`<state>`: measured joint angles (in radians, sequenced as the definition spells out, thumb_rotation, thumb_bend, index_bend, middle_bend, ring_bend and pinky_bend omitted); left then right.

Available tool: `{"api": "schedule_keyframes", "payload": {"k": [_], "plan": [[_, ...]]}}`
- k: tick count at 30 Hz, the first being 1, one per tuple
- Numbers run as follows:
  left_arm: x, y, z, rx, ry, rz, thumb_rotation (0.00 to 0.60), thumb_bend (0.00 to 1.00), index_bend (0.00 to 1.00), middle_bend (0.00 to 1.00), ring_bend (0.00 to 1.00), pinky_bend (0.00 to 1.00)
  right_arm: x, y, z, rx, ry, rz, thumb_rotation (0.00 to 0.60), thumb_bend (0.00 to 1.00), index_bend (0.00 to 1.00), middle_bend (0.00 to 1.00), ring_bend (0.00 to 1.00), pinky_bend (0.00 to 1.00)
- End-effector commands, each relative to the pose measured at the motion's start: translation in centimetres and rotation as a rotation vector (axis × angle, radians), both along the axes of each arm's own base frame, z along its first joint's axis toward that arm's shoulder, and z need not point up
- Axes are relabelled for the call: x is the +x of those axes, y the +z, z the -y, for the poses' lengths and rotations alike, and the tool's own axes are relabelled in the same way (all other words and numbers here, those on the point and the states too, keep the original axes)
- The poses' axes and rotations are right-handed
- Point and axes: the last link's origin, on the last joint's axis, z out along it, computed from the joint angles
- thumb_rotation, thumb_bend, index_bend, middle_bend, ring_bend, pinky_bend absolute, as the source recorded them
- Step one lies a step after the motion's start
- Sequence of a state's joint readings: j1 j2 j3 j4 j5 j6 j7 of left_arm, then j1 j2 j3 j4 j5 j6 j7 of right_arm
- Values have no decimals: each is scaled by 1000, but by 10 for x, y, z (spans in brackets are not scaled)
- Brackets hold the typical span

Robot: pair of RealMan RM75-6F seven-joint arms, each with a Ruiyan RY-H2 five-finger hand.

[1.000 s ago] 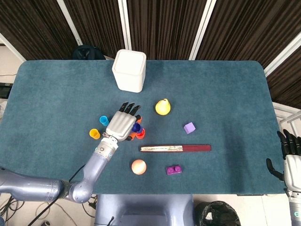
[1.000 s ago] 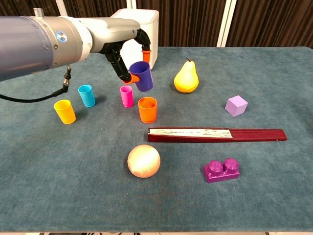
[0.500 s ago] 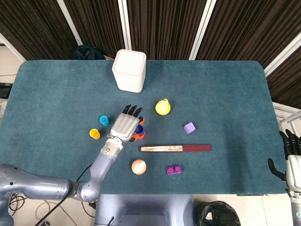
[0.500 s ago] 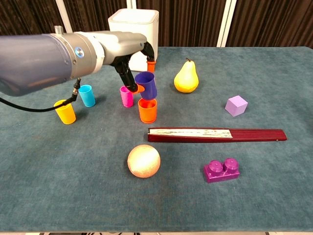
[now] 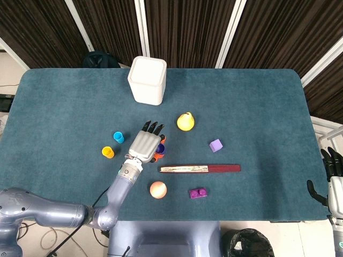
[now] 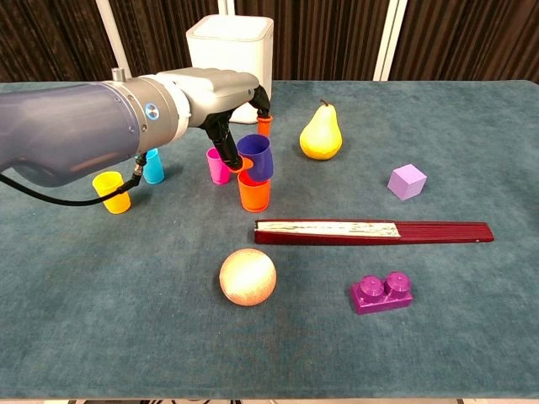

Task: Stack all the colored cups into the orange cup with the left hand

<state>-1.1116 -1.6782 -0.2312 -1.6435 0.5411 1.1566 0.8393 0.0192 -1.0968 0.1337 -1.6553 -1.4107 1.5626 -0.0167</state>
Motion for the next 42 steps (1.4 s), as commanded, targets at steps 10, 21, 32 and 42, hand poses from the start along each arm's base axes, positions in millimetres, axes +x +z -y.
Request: {"api": "schedule_keyframes", "payload": {"k": [10, 21, 32, 42], "plan": [[-3, -8, 0, 4, -7, -17, 600, 339, 474, 95, 0, 0, 0, -1, 0, 2, -3, -1, 600, 430, 36, 0, 63, 0], [-8, -11, 1, -3, -7, -76, 600, 338, 381, 96, 0, 0, 0, 0, -1, -7, -12, 6, 600, 430, 36, 0, 63, 0], [-10, -10, 0, -24, 9, -93, 600, 298, 107, 75, 0, 0, -1, 0, -2, -5, -24, 6, 600, 430, 36, 0, 63, 0], [-16, 25, 4, -13, -12, -41, 600, 297, 100, 75, 0, 0, -1, 0, -3, -3, -31, 6, 600, 430, 36, 0, 63, 0]]}}
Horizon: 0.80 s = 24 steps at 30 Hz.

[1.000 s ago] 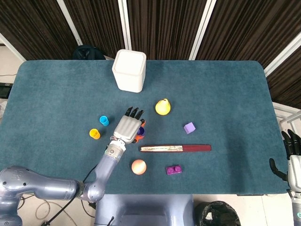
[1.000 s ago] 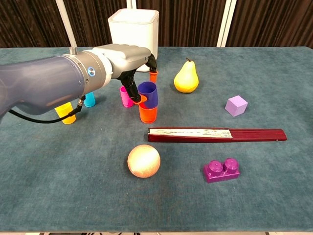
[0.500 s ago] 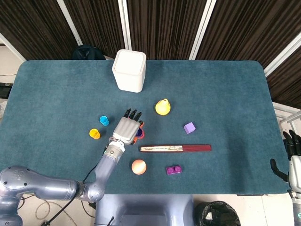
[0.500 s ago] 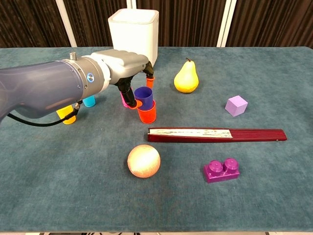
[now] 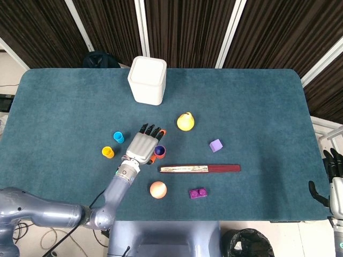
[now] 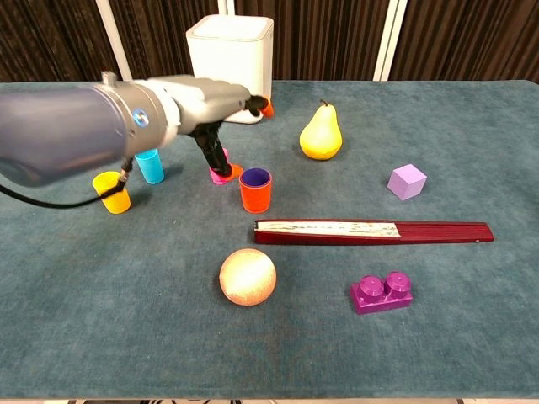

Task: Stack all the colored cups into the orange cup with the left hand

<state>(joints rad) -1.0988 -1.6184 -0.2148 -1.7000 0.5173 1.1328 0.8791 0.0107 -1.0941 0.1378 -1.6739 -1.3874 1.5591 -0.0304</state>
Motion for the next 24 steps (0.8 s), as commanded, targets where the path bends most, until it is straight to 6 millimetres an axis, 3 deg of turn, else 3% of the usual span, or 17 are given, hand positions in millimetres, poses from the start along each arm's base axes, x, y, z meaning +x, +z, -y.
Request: {"api": "schedule_keyframes", "payload": {"k": [1, 8, 15, 19, 24], "plan": [[-10, 24, 3, 21, -17, 16, 600, 297, 102, 75, 0, 0, 0, -1, 0, 6, -3, -1, 600, 430, 36, 0, 63, 0], [-56, 79, 8, 74, -18, -2, 600, 297, 152, 75, 0, 0, 2, -5, -1, 20, 2, -14, 600, 430, 36, 0, 63, 0], [-112, 117, 15, 89, 32, -29, 600, 297, 200, 76, 0, 0, 5, -10, 0, 36, 7, -20, 600, 429, 36, 0, 63, 0], [-140, 124, 19, 71, 56, -52, 600, 297, 219, 76, 0, 0, 5, -12, 0, 43, 6, -21, 600, 430, 36, 0, 63, 0], [-161, 120, 24, 37, 62, -61, 600, 297, 226, 77, 0, 0, 5, -10, 0, 35, 7, -20, 600, 430, 36, 0, 63, 0]]}}
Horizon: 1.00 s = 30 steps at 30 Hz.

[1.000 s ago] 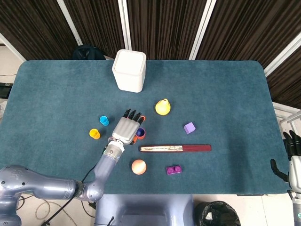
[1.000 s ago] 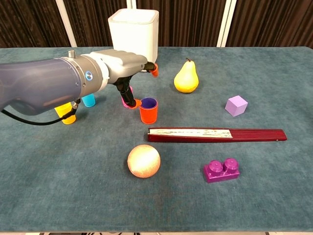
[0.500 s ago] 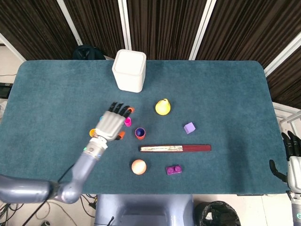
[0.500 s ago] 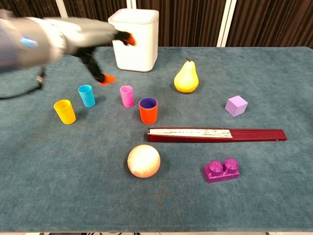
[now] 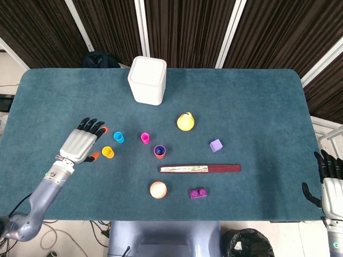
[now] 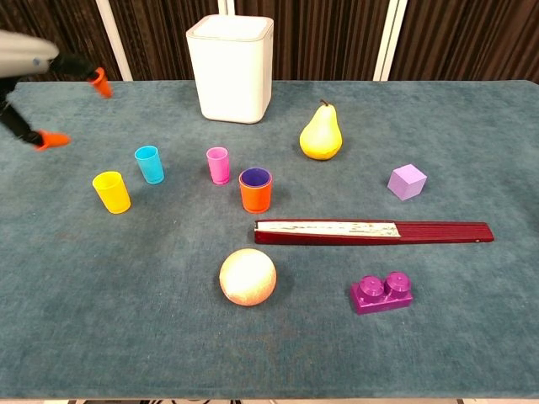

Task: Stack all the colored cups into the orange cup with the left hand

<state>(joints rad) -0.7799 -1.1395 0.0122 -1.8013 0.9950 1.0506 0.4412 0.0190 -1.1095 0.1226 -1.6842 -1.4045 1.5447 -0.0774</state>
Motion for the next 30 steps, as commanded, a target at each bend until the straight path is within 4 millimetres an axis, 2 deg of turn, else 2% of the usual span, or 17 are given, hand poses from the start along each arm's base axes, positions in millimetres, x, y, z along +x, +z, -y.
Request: {"api": "schedule_keyframes", "payload": {"k": [1, 10, 17, 30], "plan": [[-18, -5, 5, -33, 13, -15, 600, 297, 228, 77, 0, 0, 0, 1, 0, -6, 0, 2, 600, 430, 36, 0, 63, 0], [-28, -30, 2, -54, 1, -30, 600, 297, 256, 78, 0, 0, -1, 3, -1, -6, 0, 5, 600, 430, 36, 0, 63, 0], [-26, -47, -1, -69, 0, -24, 600, 297, 276, 78, 0, 0, -2, 4, -1, -6, -1, 7, 600, 430, 36, 0, 63, 0], [-22, -63, -6, -61, -6, -38, 600, 297, 318, 79, 0, 0, -2, 4, -1, -6, -1, 9, 600, 429, 36, 0, 63, 0]]}}
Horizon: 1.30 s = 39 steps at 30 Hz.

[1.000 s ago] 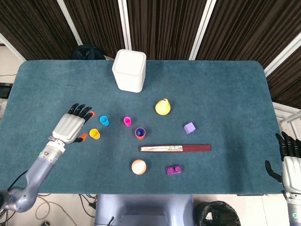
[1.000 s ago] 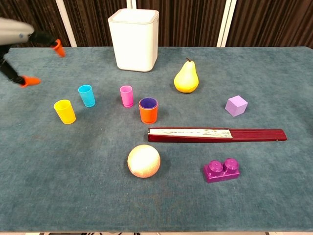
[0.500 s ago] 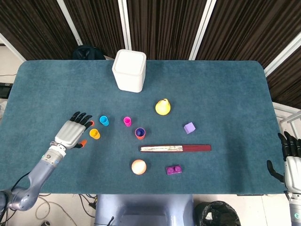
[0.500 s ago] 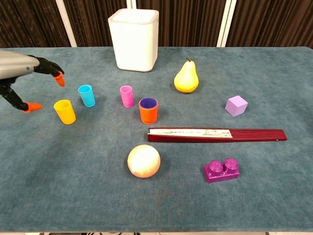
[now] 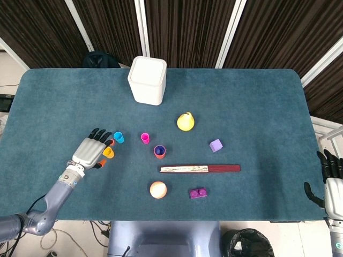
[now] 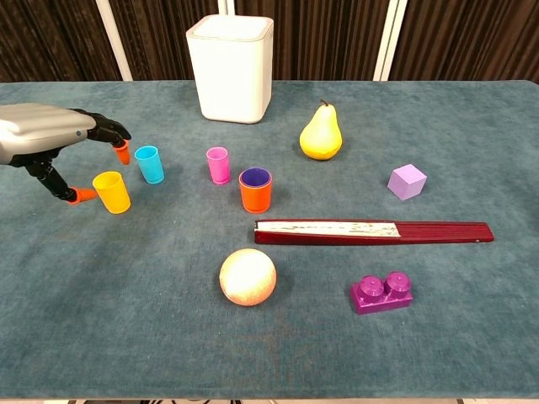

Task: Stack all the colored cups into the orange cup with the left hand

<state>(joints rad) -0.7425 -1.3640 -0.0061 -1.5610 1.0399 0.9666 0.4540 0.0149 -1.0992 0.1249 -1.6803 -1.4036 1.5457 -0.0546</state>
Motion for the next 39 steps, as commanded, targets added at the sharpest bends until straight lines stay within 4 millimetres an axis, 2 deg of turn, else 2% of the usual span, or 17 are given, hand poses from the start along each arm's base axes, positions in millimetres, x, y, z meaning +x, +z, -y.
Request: {"api": "schedule_keyframes", "payload": {"k": [1, 14, 39], "plan": [[0, -1, 0, 3, -4, -8, 600, 297, 321, 79, 0, 0, 0, 0, 0, -1, -1, 0, 600, 430, 36, 0, 63, 0], [-1, -10, -4, 24, -10, -34, 600, 297, 334, 79, 0, 0, 0, -1, 0, -3, -2, -1, 600, 430, 36, 0, 63, 0], [-8, -12, -12, 52, 11, -48, 600, 300, 402, 82, 0, 0, -1, -2, 1, -4, -6, -2, 600, 430, 36, 0, 63, 0]]}}
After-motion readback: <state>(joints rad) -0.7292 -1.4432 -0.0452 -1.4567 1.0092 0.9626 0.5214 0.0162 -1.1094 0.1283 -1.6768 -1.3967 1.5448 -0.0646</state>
